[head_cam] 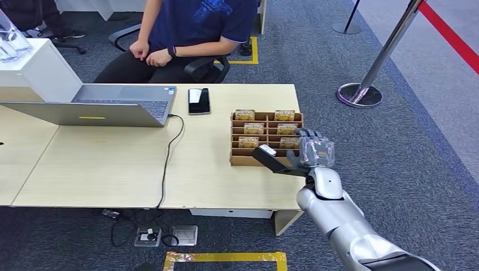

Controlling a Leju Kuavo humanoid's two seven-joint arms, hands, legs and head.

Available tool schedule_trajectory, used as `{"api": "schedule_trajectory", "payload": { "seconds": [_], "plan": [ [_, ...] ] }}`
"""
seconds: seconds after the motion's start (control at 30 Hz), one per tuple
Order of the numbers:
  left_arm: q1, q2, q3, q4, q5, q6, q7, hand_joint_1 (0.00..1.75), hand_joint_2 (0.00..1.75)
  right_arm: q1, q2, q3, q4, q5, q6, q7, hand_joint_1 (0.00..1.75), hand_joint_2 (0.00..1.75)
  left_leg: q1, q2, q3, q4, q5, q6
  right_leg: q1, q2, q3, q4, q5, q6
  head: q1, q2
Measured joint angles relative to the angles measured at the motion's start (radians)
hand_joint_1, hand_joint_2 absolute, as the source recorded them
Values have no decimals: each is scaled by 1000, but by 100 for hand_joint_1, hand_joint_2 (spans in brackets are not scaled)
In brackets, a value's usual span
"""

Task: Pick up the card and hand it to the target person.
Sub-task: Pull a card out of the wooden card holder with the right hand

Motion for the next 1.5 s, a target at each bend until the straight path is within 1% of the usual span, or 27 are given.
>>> {"api": "schedule_trajectory", "payload": {
  "seconds": [0.03, 0.07, 0.13, 0.2, 0.3, 0.63, 0.67, 0.8, 1.23, 1.33, 1.5],
  "plan": [
    [-1, 0, 0, 0, -1, 0, 0, 0, 0, 0, 0, 0, 0, 4, 1, 3, 96, 175, 0, 0, 0, 0, 0, 0, 0, 0, 0, 0, 0, 0, 0, 0],
    [-1, -1, 0, 0, -1, 0, 0, 0, 0, -1, 0, 0, 1, 7, 1, 5, 103, 175, 0, 0, 0, 0, 0, 0, 0, 0, 0, 0, 0, 0, 0, 0],
    [-3, -1, 0, 0, -2, -2, 0, 0, 0, -3, -1, 0, 1, 13, 2, 9, 127, 175, 0, 0, 0, 0, 0, 0, 0, 0, 0, 0, 0, 0, 0, 0],
    [-5, -2, 0, 0, -2, -6, 0, 0, 0, -9, -2, 0, 3, 17, 5, 11, 146, 175, 0, 0, 0, 0, 0, 0, 0, 0, 0, 0, 0, 0, 0, 0],
    [-8, -2, 0, 0, -2, -11, 1, 0, 0, -16, -3, 0, 7, 19, 9, 12, 154, 175, 0, 0, 0, 0, 0, 0, 0, 0, 0, 0, 0, 0, 0, 0],
    [-10, -2, 0, 0, -2, -12, 2, 0, 0, -31, -3, 0, 29, 16, 4, 14, 151, 175, 0, 0, 1, 0, 0, 0, 0, 0, 0, 0, 0, 0, 0, 0],
    [-10, -2, 0, 0, -2, -12, 2, 0, 0, -32, -3, 0, 31, 15, 4, 14, 152, 175, 0, 0, 1, 0, 0, 0, 0, 0, 0, 0, 0, 0, 0, 0],
    [-11, -2, 0, 0, -2, -12, 2, 0, 0, -36, -3, 0, 38, 7, 4, 9, 174, 175, 0, 0, 1, 0, 0, 0, 0, 0, 1, 0, 0, 0, 0, 0],
    [-10, -2, 0, 0, 0, -8, -1, 0, 0, -44, -4, -6, 47, -9, -27, -10, 175, 175, 0, 0, 1, 0, 0, 0, 0, 0, 0, 0, 0, 0, 0, 0],
    [-7, -2, 0, 0, 4, -4, -9, 0, 0, -9, -9, -6, -50, -30, -32, -28, 175, 175, 0, 0, 0, 0, 0, 0, 0, 0, 0, 0, 0, 0, 0, 0],
    [4, -2, 0, 0, 9, 6, -18, 0, 0, 97, -27, -5, -376, -67, -25, -70, 175, 175, 0, 0, -1, 0, 0, 0, 0, 0, -1, 0, 0, 0, 0, 0]
  ]
}}
